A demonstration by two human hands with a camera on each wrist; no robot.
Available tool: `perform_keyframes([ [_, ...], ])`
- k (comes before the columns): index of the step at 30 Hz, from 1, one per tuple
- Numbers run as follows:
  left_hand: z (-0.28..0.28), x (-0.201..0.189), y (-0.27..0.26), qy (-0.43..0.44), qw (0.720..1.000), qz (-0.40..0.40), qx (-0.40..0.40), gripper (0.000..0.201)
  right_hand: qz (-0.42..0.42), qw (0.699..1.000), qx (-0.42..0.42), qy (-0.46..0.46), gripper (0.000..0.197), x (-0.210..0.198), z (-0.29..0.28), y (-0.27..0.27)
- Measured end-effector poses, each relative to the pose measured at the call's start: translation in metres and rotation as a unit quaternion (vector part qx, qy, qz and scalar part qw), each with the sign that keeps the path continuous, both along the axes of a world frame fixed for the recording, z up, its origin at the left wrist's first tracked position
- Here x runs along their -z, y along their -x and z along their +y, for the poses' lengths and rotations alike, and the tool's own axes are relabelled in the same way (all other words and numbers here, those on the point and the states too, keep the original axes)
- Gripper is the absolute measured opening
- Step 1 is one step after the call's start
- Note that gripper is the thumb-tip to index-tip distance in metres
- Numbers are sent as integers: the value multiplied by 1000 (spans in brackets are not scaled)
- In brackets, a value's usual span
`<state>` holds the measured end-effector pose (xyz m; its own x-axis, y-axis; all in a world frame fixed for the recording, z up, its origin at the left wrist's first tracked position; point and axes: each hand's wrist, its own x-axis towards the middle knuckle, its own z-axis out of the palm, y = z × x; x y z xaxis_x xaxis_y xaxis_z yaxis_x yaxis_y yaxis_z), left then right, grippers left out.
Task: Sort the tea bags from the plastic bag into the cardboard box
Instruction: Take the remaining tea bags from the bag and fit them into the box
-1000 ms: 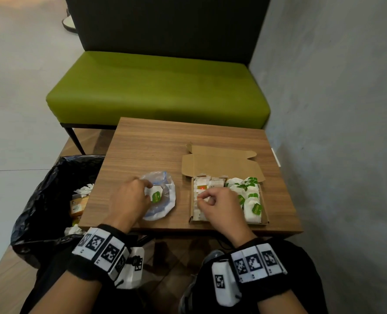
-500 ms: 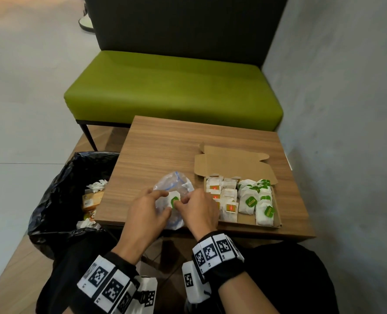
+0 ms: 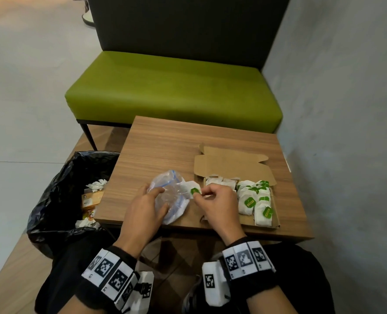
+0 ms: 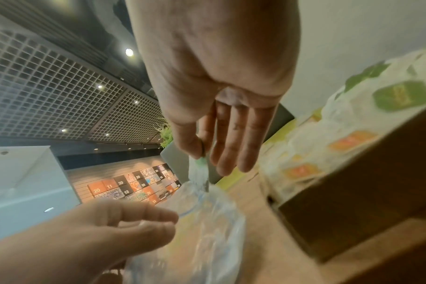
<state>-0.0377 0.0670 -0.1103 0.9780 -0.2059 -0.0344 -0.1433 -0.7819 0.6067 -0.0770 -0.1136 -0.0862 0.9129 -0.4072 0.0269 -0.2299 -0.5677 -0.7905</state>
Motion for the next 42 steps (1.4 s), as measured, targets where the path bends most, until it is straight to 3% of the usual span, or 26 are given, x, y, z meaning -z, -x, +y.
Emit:
perform_keyframes([
  [4, -5, -3, -2, -22, 999, -14, 24, 39, 8, 999, -25, -21, 18, 0, -32, 6],
  [7, -16, -14, 3, -26, 989, -125, 70, 36, 50, 994, -96, -34, 22, -1, -50, 14],
  [9, -29, -23, 8, 28, 979, -147, 141, 38, 72, 983, -154, -71, 20, -7, -56, 20],
  [12, -44, -31, 13, 154, 964, -19, 217, 42, 78, 965, -220, -122, 12, -18, -62, 28],
  [15, -49, -32, 14, 208, 946, 85, 233, 30, 65, 967, -208, -131, 11, -19, -71, 33],
  [21, -65, -25, 23, 271, 936, 114, 192, 11, 38, 983, -144, -110, 9, -9, -78, 37],
  [26, -84, -15, 29, 293, 939, 96, 154, 11, 17, 985, -133, -106, 14, -10, -83, 37],
  [29, -92, -10, 30, 260, 952, 85, 136, 14, 39, 991, -120, -52, 15, -12, -95, 35],
  [32, -94, -3, 32, 136, 974, 70, 165, 30, 60, 996, -46, 38, 11, -14, -116, 32],
  [35, -93, 6, 35, 51, 974, 45, 215, 38, 84, 992, 3, 97, 5, -15, -133, 30],
  [40, -94, 11, 36, 30, 972, 32, 229, 33, 158, 986, -45, 8, 10, -8, -144, 29],
  [42, -94, 10, 36, 29, 971, 31, 236, 31, 197, 978, -63, 35, 11, 1, -145, 25],
])
